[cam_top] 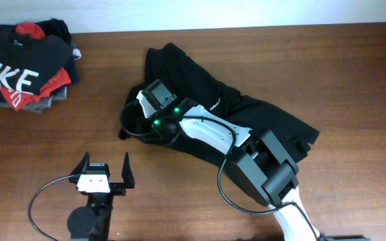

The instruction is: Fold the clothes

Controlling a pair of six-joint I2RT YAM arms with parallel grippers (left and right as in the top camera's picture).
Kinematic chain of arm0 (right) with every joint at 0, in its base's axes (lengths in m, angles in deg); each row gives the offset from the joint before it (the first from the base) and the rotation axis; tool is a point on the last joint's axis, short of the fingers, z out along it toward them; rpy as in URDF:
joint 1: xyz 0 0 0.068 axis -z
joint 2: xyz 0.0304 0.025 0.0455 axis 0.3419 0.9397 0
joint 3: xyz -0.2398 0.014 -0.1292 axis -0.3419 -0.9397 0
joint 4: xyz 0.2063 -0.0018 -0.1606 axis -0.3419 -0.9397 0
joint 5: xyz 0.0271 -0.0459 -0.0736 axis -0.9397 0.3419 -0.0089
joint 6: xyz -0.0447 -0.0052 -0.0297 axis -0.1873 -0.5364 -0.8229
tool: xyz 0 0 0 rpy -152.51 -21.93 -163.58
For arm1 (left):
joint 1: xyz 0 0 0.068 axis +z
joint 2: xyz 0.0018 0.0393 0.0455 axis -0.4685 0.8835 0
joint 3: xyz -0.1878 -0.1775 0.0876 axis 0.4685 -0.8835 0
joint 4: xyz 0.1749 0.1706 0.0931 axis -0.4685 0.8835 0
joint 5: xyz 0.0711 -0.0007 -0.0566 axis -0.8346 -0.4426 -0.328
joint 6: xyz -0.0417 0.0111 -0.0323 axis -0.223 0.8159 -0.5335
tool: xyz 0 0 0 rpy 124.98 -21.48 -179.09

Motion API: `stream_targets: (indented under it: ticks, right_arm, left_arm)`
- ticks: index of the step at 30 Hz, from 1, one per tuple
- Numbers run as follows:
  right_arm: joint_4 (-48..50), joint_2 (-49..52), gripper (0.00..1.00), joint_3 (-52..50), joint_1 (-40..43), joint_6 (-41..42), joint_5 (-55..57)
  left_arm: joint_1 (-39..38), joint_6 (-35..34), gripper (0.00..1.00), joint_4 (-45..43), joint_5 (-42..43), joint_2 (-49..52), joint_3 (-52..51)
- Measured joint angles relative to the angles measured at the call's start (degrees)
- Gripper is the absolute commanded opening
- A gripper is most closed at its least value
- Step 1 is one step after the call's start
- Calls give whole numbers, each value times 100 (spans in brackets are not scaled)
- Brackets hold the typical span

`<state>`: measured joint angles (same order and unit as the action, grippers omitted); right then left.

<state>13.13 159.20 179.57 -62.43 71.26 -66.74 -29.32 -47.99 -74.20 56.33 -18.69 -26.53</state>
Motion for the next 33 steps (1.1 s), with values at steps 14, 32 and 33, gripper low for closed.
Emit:
stream_targets:
  ticks: [14, 32, 33]
  right_arm:
    - [-149, -70, 66, 280, 490, -221, -273]
    - [-1436, -1010, 77, 522, 2238, -2205, 2116]
    - [-1467, -903, 77, 522, 2236, -2352, 2295]
  left_arm:
    - [0, 0, 99, 0, 0, 0, 0]
    - [0, 0, 99, 0, 0, 0, 0]
    - [0, 0, 99, 0, 0, 0, 0]
